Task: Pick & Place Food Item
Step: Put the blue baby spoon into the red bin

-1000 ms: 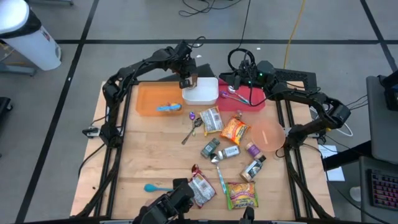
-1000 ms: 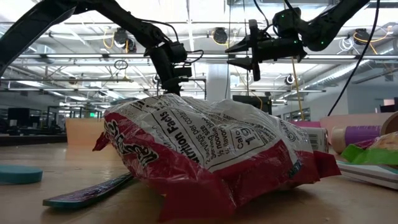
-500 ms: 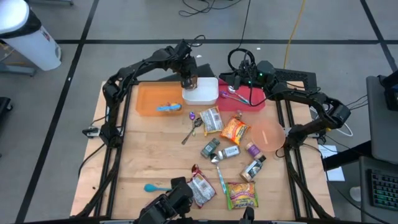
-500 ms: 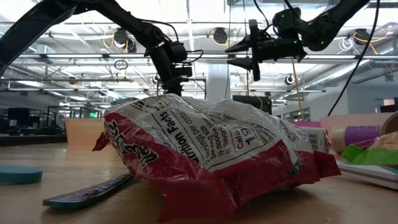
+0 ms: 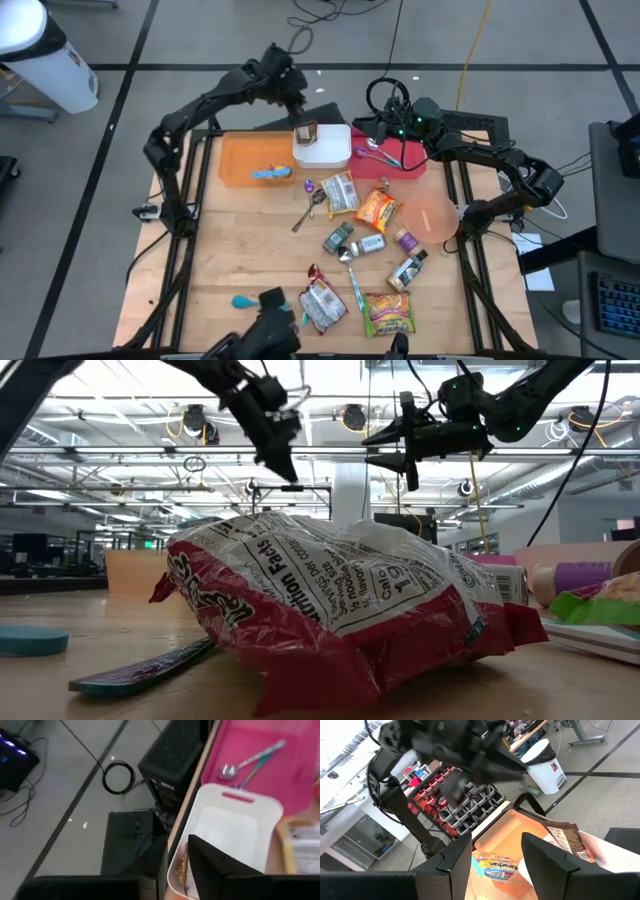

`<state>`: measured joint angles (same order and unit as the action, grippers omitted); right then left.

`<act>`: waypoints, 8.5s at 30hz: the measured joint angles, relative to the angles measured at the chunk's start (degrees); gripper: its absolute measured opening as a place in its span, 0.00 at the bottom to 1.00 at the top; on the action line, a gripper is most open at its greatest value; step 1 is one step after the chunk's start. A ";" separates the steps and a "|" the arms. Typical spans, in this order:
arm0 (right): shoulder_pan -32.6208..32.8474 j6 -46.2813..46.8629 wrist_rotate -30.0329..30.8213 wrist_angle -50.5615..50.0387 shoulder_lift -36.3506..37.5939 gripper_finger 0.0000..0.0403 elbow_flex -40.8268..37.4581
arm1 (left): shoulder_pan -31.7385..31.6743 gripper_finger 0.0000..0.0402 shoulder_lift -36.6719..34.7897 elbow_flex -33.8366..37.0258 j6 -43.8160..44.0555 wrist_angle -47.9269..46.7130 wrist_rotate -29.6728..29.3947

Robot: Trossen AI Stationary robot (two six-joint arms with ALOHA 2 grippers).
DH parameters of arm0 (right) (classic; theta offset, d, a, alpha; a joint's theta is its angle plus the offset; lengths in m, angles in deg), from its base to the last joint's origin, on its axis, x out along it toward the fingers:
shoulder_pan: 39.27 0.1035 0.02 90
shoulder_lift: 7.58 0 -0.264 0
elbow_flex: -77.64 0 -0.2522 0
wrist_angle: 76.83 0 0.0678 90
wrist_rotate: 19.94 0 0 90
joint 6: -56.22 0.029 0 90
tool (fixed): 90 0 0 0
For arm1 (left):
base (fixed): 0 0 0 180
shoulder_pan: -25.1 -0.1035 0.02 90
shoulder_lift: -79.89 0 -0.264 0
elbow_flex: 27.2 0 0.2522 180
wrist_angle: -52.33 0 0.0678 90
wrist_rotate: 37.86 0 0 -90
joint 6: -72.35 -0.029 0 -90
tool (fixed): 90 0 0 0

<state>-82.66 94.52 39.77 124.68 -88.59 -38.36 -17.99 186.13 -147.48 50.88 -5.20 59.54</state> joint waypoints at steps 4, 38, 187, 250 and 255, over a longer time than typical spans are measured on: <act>0.00 0.16 0.00 0.00 0.00 0.41 0.00 | 0.16 0.21 -6.33 0.00 1.80 -3.25 0.00; 22.44 -3.48 14.59 -0.17 0.00 0.41 0.00 | 32.77 0.21 -27.98 16.20 23.60 -32.64 10.05; 52.99 -5.03 32.14 -9.03 -0.02 0.41 0.00 | 75.59 0.10 -7.94 52.04 61.30 5.03 6.08; 63.42 -92.33 71.00 -19.96 6.32 0.41 5.05 | 38.55 0.10 -18.19 51.95 115.69 78.67 30.63; 63.54 -93.95 70.99 -19.69 6.29 0.41 5.05 | 38.28 0.10 -18.21 51.95 118.34 80.06 30.80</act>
<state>-19.13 0.57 110.77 104.99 -82.30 -33.31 20.29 167.92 -95.52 169.21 74.86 90.34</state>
